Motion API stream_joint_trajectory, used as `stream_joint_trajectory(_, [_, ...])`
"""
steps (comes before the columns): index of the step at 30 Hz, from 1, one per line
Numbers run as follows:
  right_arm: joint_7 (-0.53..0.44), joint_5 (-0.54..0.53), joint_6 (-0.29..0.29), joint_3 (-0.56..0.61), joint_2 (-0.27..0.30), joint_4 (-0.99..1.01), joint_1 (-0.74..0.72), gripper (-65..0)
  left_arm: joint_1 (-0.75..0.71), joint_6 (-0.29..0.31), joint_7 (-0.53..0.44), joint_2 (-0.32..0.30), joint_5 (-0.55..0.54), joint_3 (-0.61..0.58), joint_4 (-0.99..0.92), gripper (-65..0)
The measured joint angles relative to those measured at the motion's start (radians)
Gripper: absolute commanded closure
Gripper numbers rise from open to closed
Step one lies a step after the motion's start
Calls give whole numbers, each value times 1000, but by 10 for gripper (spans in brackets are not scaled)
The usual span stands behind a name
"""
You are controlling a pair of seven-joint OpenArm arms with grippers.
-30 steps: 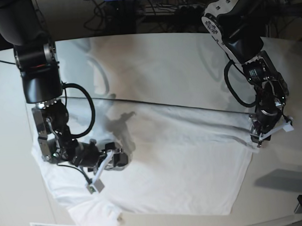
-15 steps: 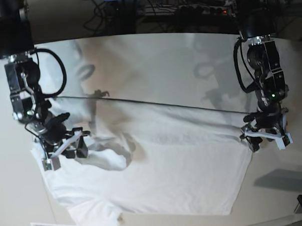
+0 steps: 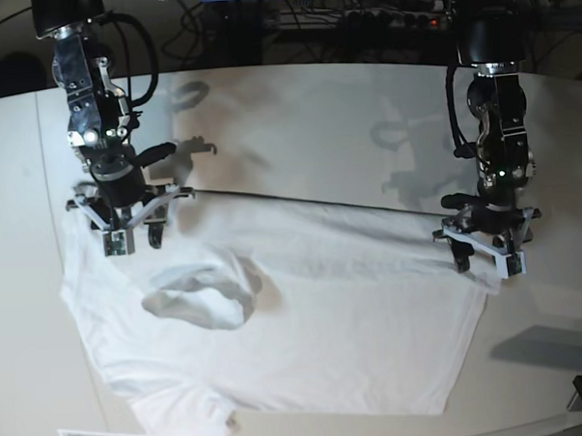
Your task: Fold the T-shirt properly
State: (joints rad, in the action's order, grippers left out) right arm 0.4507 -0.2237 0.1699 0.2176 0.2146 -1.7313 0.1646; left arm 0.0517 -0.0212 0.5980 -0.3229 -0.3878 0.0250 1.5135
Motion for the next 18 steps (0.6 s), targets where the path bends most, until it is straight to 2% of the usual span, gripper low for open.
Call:
stream_joint_trajectory(5, [2, 6, 6, 1, 0, 0, 4, -244, -65, 2, 8, 10, 56, 42, -4, -380])
stream_joint_trajectory(9, [3, 6, 4, 1, 0, 0, 20, -244, -53, 2, 1, 24, 107, 85, -46, -380])
stream_joint_trajectory(18, [2, 6, 4, 2, 0, 0, 25, -244, -4, 4, -6, 32, 111, 93, -82, -380])
